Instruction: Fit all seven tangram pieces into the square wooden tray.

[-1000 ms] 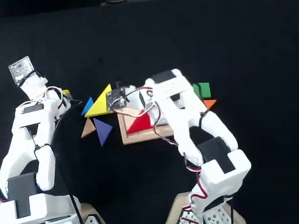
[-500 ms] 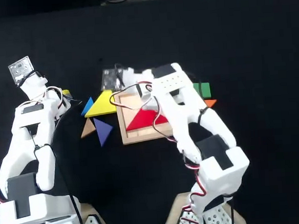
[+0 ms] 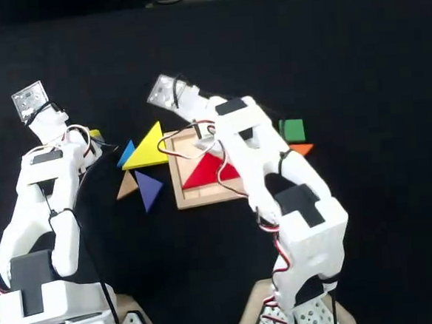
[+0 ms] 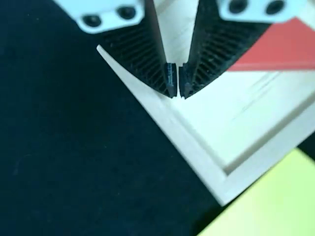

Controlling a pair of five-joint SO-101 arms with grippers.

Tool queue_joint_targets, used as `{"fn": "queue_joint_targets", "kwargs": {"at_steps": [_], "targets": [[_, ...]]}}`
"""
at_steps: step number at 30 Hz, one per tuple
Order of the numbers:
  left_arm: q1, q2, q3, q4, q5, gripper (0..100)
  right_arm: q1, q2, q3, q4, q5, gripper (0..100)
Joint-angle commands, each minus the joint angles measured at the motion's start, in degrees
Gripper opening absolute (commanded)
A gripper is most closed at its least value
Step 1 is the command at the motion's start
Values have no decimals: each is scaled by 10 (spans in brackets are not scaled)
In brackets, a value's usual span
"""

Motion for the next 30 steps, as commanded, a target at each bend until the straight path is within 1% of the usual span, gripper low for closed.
{"fn": "queue_joint_targets", "kwargs": {"at_steps": [1,17,21,25,30], "targets": [[-2,-4,-33,-6,3,234,5,-2,-32,-19,-15,10],[-3,-4,-33,-5,3,234,7,1,-1,-18,-10,10],[-3,-4,-33,-5,3,234,7,25,0,-17,25,10],[-3,-4,-33,-5,3,234,7,23,-2,-15,25,10],[-3,-4,-33,-5,3,234,13,21,-5,22,28,10]]}}
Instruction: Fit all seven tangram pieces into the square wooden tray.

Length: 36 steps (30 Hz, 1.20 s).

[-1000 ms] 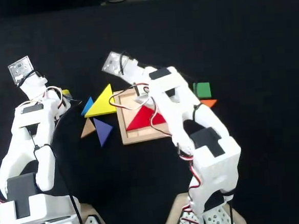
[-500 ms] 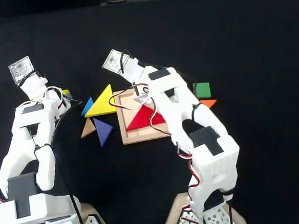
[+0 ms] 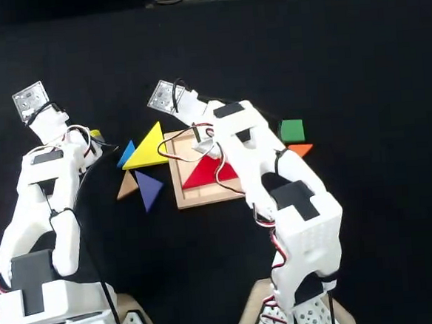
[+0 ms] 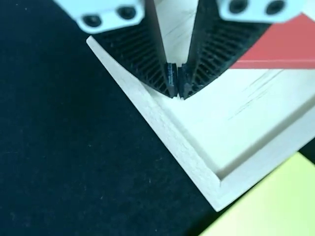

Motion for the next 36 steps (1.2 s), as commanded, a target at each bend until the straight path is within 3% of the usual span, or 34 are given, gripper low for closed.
{"fn": "queue_joint_targets", "kwargs": {"at_steps": [1,16,23,33,36], "targets": [[-3,-4,-33,-5,3,234,12,-7,-8,37,9,10],[-1,-4,-33,-6,3,234,5,-94,84,62,12,10],[-1,-4,-33,-6,3,234,-18,-133,140,65,49,10],[-1,-4,-33,-8,3,234,41,-248,189,62,74,10],[0,-4,-33,-7,3,234,69,-275,189,38,29,10]]}}
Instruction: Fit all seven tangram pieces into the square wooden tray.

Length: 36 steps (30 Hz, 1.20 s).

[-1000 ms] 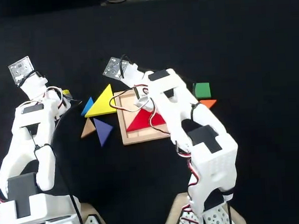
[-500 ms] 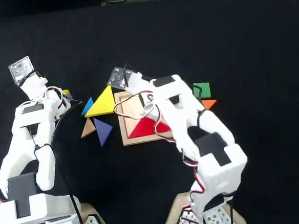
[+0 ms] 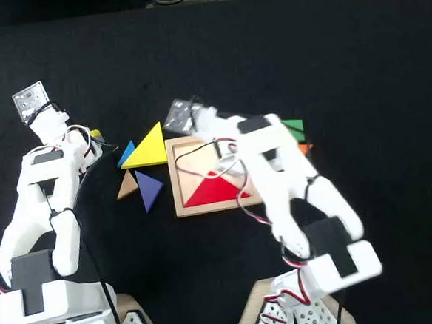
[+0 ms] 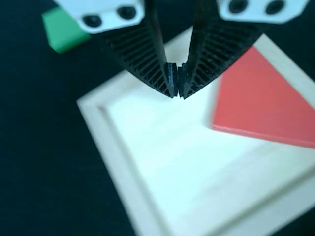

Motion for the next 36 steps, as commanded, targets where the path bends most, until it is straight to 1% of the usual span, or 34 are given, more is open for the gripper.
{"fn": "queue_joint_targets", "kwargs": {"at_steps": [1,4,7,9,11,13,15,16,19,21,23,26,28,30,33,34,36], "targets": [[0,-4,-33,-6,3,234,40,-50,-1,-40,-72,10],[0,-4,-28,-5,3,234,71,-60,8,-82,-188,10],[1,-9,-19,-5,3,234,116,-87,20,-82,-311,11],[6,-9,-18,-5,3,234,154,-116,38,-77,-368,11],[9,-9,-17,-4,3,234,192,-155,59,-76,-400,11],[10,-9,-14,-4,3,234,217,-197,91,-83,-408,11],[9,-10,-12,-4,3,234,223,-230,148,-120,-412,11],[10,-10,-12,-4,3,234,223,-240,188,-159,-411,11],[19,-10,-11,4,3,234,219,-259,297,-318,-410,11],[36,-10,-14,27,3,234,221,-262,334,-387,-412,11],[60,-10,-17,48,2,234,222,-265,334,-381,-413,11],[86,-11,-17,67,2,234,224,-259,295,-322,-415,11],[95,-11,-18,86,0,234,232,-245,277,-302,-435,11],[109,-35,-34,137,-20,234,238,-218,264,-303,-447,11],[136,-102,-45,214,-25,234,236,-169,233,-297,-425,11],[145,-127,-41,223,-26,234,236,-152,222,-290,-416,11],[153,-166,-13,215,-26,234,232,-118,189,-255,-393,11]]}}
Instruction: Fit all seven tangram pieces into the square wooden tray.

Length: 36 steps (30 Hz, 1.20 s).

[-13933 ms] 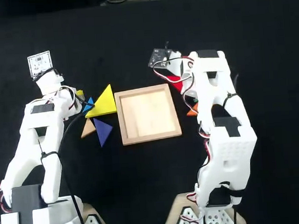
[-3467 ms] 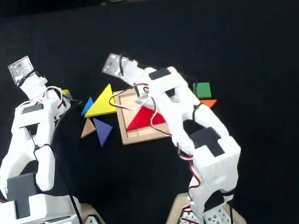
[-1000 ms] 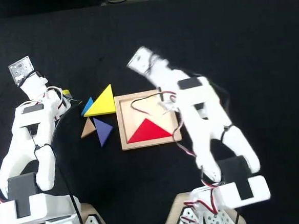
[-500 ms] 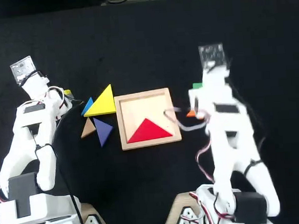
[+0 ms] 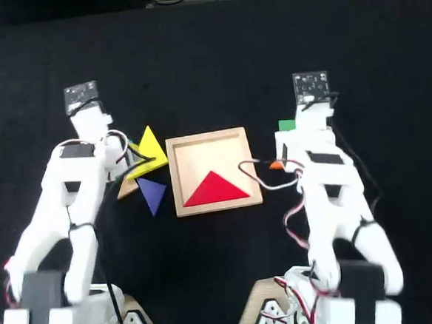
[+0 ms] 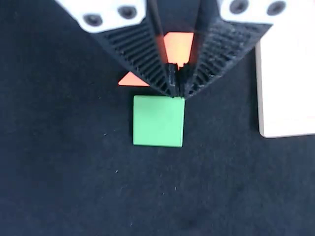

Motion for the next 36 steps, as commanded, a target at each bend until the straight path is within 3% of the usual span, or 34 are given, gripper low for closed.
{"fn": "queue_joint_targets", "kwargs": {"at_steps": [1,6,16,20,28,36], "targets": [[25,-106,20,4,-6,234,-2,44,-81,58,37,11],[15,-178,116,-87,-6,234,-41,97,-133,113,62,11],[13,-292,166,-91,-10,234,-110,105,-137,112,105,11],[9,-267,152,-92,-11,234,-107,125,-146,113,104,11],[13,-149,96,-86,-11,234,-98,211,-247,215,105,11],[13,-95,68,-85,-11,234,-142,164,-193,222,141,11]]}}
